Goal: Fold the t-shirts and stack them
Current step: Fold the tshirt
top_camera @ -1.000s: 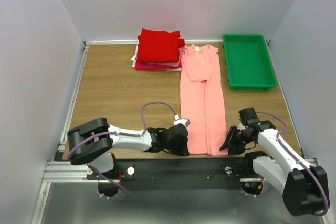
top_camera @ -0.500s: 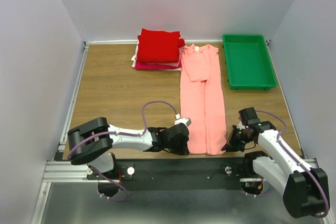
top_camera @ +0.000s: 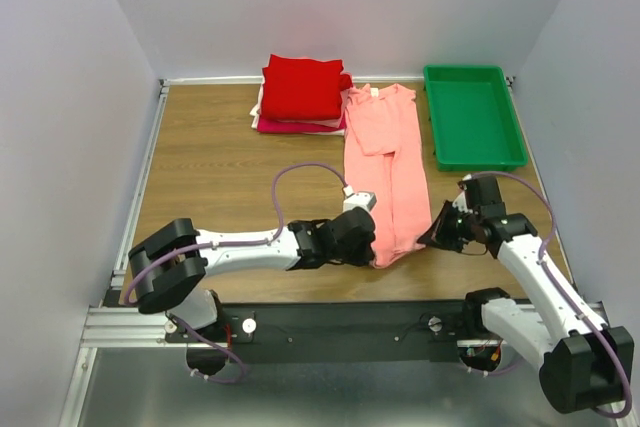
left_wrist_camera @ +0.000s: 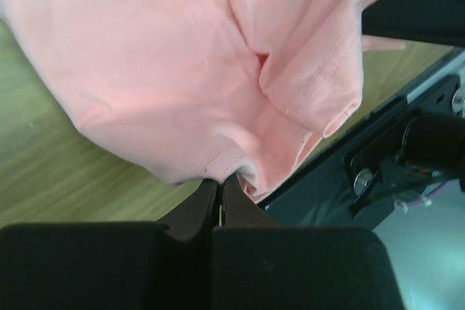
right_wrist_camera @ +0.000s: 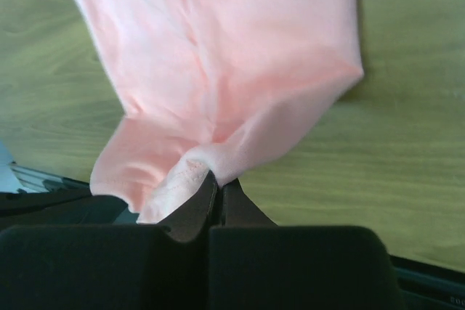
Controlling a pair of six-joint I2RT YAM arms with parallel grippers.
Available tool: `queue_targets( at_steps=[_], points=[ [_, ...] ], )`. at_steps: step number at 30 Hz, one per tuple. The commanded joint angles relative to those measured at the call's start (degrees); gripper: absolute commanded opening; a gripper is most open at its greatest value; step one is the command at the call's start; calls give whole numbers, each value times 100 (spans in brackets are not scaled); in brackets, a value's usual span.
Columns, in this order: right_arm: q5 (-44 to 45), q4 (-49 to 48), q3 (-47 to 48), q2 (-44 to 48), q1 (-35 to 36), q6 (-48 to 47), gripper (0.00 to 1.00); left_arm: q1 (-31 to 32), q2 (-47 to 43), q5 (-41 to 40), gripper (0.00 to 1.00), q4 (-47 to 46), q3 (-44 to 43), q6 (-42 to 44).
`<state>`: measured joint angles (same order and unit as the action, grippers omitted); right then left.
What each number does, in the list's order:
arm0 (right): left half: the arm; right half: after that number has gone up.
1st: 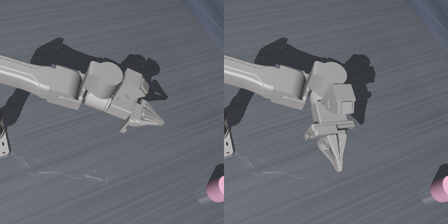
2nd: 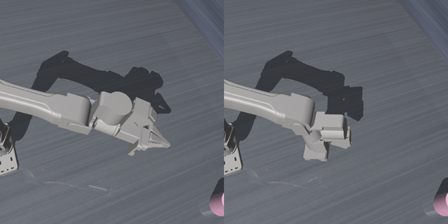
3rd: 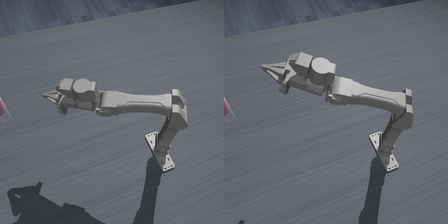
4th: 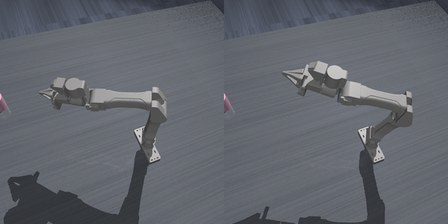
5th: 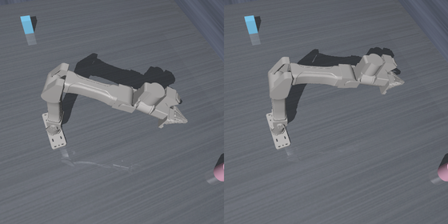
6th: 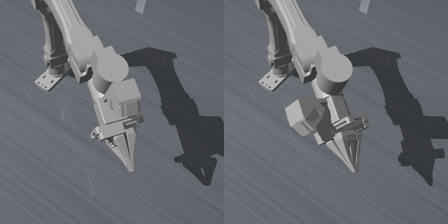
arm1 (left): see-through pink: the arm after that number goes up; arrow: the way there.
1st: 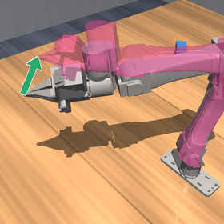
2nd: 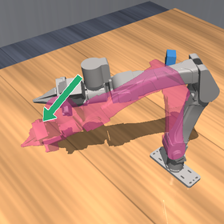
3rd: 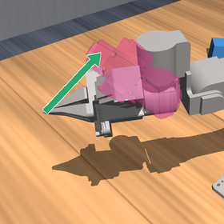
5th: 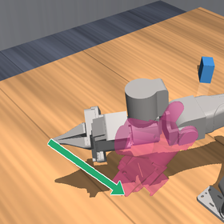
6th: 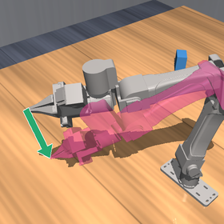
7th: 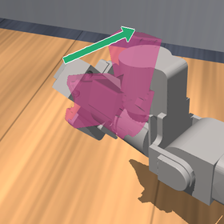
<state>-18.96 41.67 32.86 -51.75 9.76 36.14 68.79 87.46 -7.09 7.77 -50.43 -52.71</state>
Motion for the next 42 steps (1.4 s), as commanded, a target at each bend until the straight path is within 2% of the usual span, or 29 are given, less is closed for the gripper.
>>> queue_targets(
  at_steps=[1, 5, 13, 18, 24, 42],
  points=[
    [120, -808, 474, -37, 35, 104, 1, -365, 165, -328, 0, 330, -317, 418],
    [471, -897, 756, -186, 26, 95, 0, -744, 298, -223, 0, 427, -607, 735],
    [349, -1363, 967, -836, 26, 60, 0, -1219, 676, -222, 0, 840, -1354, 1499],
    [647, -1512, 1284, -1206, 35, 33, 0, -1527, 851, -196, 0, 901, -1653, 1842],
    [981, -1750, 1653, -1627, 35, 77, 0, -1764, 1343, -231, 0, 1104, -2365, 2036],
    [1438, -1926, 2883, -3315, 17, -169, 0, -2511, 2108, 76, 0, 946, -3156, 2432]
  ],
)
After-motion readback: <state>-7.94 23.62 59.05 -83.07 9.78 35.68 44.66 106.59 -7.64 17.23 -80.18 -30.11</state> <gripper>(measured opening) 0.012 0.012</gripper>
